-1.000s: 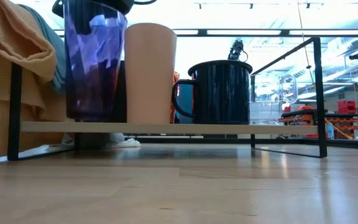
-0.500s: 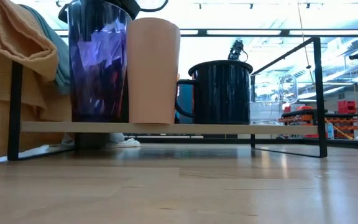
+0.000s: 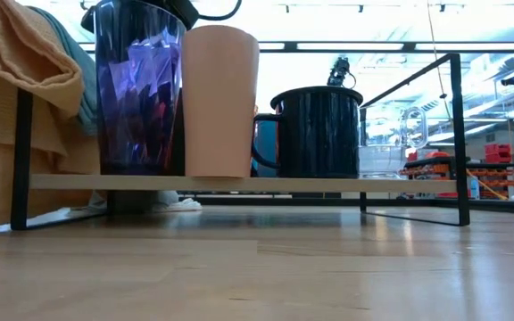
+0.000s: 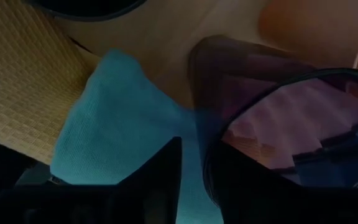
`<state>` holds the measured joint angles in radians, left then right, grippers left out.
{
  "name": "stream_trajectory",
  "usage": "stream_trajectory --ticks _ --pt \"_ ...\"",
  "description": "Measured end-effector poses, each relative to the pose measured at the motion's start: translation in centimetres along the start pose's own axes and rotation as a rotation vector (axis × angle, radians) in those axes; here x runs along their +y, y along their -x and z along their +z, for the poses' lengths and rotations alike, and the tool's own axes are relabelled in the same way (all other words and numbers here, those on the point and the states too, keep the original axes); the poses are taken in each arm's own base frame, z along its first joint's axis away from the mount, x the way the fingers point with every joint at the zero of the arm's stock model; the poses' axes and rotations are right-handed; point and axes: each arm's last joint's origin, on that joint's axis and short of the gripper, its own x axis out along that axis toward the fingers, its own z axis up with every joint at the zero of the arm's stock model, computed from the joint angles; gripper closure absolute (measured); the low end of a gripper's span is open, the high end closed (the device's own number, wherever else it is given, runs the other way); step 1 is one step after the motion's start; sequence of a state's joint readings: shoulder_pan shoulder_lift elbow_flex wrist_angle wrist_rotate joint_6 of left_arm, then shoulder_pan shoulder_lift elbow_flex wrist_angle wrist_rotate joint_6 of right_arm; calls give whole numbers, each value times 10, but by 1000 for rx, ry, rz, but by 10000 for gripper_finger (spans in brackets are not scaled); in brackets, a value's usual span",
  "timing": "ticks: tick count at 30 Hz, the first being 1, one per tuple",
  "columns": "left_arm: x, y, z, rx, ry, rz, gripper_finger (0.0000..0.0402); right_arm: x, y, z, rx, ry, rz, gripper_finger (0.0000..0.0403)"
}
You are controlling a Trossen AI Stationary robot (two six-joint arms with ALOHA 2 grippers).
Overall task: Stack small to large cups/mugs on shelf
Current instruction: Put the purple cup on the shelf
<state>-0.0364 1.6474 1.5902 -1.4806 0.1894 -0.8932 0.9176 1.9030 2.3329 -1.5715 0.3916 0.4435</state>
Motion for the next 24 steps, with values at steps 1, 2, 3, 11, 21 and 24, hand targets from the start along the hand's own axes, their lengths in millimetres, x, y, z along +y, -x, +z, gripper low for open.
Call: stream_trajectory --ticks 1,2,3,11,21,24 --pt "0 0 0 0 0 0 309 0 0 0 0 0 0 329" --pt "0 0 0 0 0 0 307 0 0 0 0 -1 0 329" --pt "0 0 0 0 0 0 305 0 0 0 0 -2 0 329" --pt "0 0 0 3 -15 -2 295 0 0 0 2 -2 4 329" --pt "0 0 0 5 -42 -5 276 0 0 0 2 -2 4 329" --pt "0 0 0 3 -46 -6 263 0 0 0 1 -2 4 329"
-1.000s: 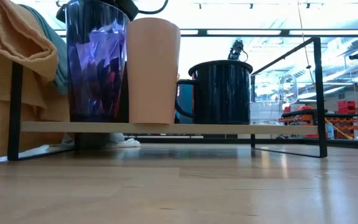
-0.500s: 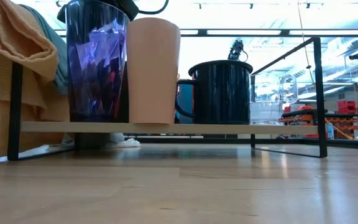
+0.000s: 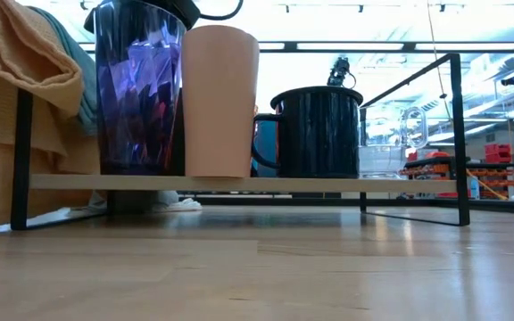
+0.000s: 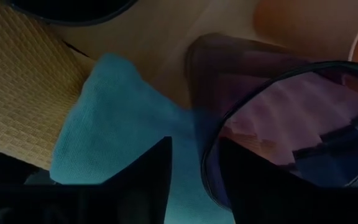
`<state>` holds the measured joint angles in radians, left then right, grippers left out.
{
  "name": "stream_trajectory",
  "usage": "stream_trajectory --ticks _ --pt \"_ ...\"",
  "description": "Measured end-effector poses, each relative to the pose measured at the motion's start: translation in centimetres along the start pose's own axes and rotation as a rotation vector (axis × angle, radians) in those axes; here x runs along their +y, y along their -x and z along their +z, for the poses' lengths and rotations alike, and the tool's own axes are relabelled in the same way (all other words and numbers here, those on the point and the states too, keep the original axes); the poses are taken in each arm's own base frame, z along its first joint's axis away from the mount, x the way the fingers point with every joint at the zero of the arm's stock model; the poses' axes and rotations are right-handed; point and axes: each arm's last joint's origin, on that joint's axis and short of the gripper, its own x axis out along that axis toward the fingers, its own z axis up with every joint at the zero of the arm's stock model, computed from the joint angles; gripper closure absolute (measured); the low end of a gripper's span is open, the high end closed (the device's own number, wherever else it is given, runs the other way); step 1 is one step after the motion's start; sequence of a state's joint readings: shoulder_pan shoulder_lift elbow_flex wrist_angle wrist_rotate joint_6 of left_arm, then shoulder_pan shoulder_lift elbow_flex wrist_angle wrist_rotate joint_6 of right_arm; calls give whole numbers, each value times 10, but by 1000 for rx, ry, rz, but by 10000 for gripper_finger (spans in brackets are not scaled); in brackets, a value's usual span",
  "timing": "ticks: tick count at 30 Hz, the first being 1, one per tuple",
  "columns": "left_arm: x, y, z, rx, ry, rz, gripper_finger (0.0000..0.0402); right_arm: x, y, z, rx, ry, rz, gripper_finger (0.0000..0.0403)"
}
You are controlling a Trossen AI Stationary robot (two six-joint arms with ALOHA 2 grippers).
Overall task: Stack small to large cups/mugs on shelf
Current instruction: Put the purple cup on the shelf, then adjust the light orange cup on the shelf
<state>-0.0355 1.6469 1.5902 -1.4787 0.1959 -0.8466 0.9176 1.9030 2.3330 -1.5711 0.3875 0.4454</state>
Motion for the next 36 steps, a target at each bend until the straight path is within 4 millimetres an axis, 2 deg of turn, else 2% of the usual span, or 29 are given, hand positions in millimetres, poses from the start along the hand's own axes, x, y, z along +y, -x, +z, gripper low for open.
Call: stream_trajectory --ticks 6,12,19,22,29,33,36 --pt "-1 8 -1 -24 -5 -28 241 0 0 0 0 -1 -1 329" --pt "-5 36 -1 -126 -14 -74 240 -2 -1 1 1 -5 -3 329" --pt "-10 71 -10 -209 -44 -149 251 -5 -4 2 1 -12 -12 329" --pt "-14 96 -18 -312 -71 -203 253 -10 -18 4 23 -3 -36 329" --pt "-16 159 -47 -629 -114 -319 251 -31 -79 22 27 21 96 329" --pt "-12 185 -65 -766 -121 -367 256 -54 -92 28 6 67 123 329" --pt "-10 192 -72 -832 -132 -403 260 -77 -99 33 2 61 101 329"
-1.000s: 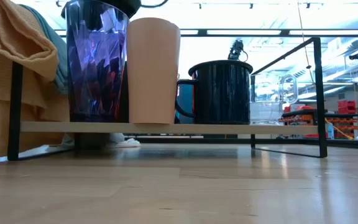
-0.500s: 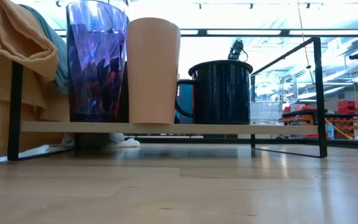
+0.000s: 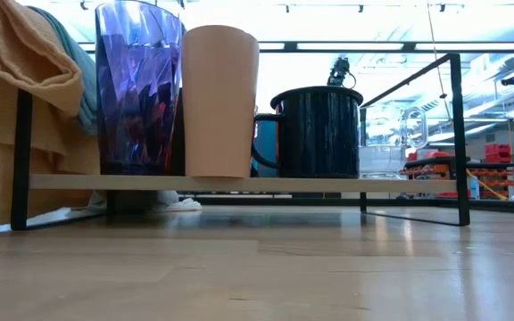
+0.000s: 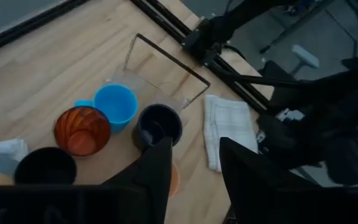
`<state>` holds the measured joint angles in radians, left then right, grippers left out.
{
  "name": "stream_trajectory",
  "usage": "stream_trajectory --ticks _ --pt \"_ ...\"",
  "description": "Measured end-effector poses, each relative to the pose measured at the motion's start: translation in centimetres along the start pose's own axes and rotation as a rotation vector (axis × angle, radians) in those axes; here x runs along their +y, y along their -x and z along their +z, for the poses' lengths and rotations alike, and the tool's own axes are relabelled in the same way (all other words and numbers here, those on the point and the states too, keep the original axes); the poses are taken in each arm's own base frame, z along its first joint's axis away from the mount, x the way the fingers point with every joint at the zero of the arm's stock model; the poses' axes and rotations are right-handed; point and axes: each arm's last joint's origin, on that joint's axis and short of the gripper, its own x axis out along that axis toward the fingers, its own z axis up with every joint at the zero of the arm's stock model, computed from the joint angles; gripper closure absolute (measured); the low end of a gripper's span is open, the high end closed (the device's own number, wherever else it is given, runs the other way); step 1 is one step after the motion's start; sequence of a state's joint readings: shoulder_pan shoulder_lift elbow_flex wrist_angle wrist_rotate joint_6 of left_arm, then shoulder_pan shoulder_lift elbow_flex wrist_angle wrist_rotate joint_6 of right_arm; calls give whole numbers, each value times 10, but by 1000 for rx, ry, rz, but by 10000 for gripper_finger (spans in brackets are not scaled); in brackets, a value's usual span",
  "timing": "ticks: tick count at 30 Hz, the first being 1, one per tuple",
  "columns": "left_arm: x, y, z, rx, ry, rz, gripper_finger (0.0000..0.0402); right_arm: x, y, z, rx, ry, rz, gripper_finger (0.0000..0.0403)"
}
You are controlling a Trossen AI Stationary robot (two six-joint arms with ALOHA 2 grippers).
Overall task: Stack small to large cups/mugs on shelf
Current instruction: Adjust the light orange cup on the shelf
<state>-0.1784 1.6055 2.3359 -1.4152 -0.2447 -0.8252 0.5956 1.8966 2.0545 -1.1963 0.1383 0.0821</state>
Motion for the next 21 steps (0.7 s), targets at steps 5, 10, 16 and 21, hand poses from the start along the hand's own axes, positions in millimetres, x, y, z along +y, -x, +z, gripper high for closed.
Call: stream_trajectory --ticks 5,10,16,21 --pt "-2 6 -4 -9 -23 -4 262 -37 -9 17 -155 -60 77 329" --pt "-5 7 -7 -1 -39 -14 264 -50 -26 21 -225 -100 159 329" --pt "-5 7 -7 -2 -54 -17 266 -51 -65 5 -184 -165 214 329" --pt "-5 7 -7 -18 -86 -12 269 -53 -97 -10 -191 -236 137 329"
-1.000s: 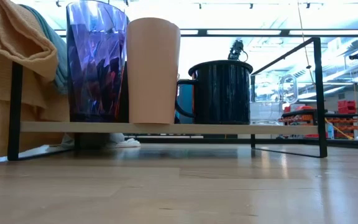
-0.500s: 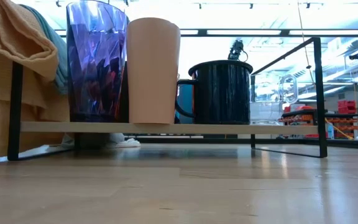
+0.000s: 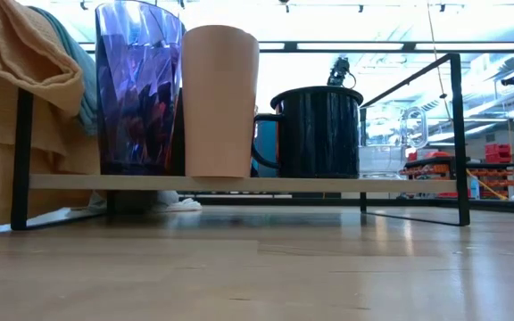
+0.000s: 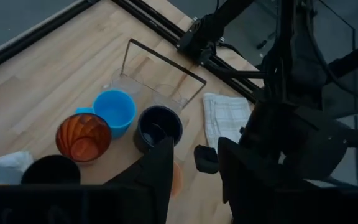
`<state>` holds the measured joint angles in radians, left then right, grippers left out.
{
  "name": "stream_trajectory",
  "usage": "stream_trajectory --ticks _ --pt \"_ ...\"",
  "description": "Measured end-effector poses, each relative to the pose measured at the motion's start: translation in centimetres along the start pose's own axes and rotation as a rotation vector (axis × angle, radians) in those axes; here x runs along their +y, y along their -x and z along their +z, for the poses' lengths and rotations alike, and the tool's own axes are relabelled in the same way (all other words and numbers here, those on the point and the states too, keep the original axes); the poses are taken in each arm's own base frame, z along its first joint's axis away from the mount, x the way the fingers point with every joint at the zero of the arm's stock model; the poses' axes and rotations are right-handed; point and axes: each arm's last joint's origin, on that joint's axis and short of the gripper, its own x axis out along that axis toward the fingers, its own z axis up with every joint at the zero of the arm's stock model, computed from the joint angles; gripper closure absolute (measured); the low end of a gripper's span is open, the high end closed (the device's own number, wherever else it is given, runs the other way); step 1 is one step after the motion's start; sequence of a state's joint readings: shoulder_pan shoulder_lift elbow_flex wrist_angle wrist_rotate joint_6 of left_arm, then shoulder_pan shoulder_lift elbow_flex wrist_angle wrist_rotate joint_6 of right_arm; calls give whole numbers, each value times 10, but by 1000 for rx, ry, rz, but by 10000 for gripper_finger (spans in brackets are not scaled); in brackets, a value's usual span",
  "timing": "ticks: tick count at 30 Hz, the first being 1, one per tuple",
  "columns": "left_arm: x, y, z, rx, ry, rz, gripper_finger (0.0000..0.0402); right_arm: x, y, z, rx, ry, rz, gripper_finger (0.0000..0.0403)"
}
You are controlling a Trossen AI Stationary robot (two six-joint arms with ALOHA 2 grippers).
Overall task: Stack small to large cups/mugs on shelf
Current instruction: Adjust the light orange cup on the shelf
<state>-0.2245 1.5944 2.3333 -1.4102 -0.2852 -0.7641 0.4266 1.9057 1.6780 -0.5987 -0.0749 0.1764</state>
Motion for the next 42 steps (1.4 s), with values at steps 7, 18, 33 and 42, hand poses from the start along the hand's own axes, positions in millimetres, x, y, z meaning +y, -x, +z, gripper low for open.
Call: stream_trajectory --ticks 7,18,33,42 --pt "2 -1 2 -22 -12 25 267 -18 -7 -6 -23 -56 -102 329" --pt "2 -1 2 -22 -15 25 270 -34 -5 -3 -44 -91 -193 329" --pt "0 -1 4 -40 -30 8 274 -47 -3 -5 -18 -125 -270 329" --pt "0 -1 5 -49 -29 0 280 -52 -2 -5 -23 -132 -298 329"
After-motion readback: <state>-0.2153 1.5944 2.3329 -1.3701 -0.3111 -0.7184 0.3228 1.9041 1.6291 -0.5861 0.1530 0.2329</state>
